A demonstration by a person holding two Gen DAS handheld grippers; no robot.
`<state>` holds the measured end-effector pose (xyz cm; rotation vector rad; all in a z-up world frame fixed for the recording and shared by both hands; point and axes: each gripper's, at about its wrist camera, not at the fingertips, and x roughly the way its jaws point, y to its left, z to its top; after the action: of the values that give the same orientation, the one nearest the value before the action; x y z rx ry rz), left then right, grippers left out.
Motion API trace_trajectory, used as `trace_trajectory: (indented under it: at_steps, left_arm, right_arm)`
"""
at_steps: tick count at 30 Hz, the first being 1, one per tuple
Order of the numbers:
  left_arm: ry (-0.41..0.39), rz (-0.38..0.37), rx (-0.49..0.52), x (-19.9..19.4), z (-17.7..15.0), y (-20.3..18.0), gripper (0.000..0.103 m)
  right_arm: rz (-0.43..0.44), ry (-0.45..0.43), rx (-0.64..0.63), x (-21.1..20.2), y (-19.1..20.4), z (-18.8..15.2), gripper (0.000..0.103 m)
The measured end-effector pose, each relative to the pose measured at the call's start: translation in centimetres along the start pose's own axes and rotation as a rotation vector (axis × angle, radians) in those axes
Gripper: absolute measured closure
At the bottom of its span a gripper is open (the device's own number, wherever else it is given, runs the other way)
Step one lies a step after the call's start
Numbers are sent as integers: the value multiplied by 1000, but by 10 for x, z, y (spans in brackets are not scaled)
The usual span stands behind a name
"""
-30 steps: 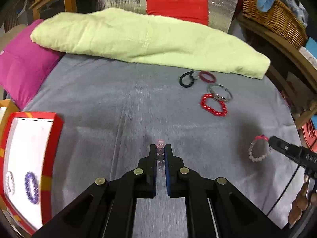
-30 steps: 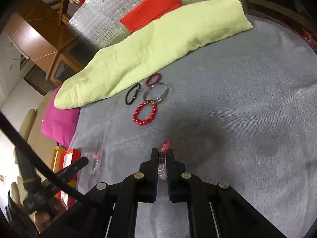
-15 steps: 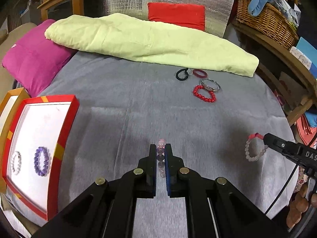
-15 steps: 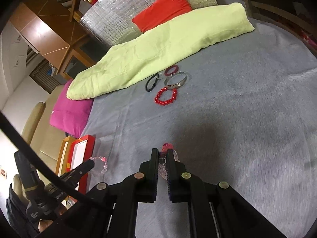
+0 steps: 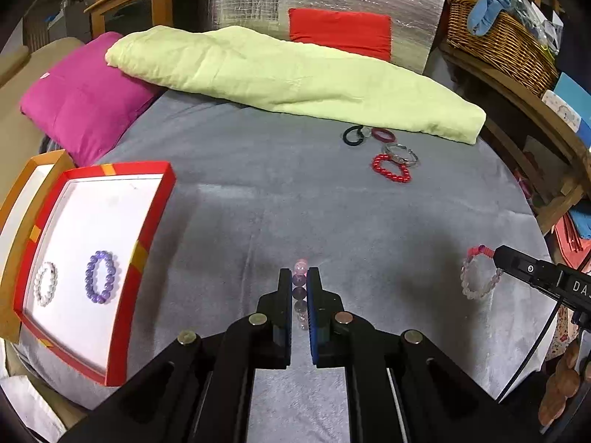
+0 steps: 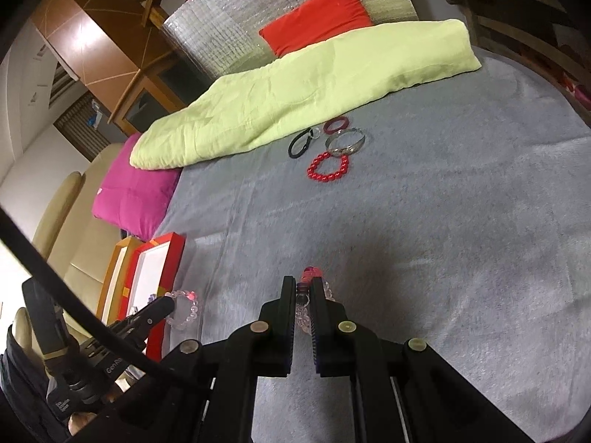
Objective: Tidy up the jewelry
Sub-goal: 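Carry both pink bracelets over to the red-rimmed tray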
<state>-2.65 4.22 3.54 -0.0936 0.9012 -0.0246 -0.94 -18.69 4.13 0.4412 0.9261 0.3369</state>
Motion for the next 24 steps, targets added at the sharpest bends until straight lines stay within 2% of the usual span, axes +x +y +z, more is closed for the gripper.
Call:
trace_trajectory:
  at_steps: [9,24]
  left_arm:
    - [-5,28,-40,-3,-3,30,95]
    - [-36,78,-165,-12,2,104,95]
  right_arm:
    - [13,28,-49,14,30,-6,95]
    - [67,69,-153,42,100,-4,95]
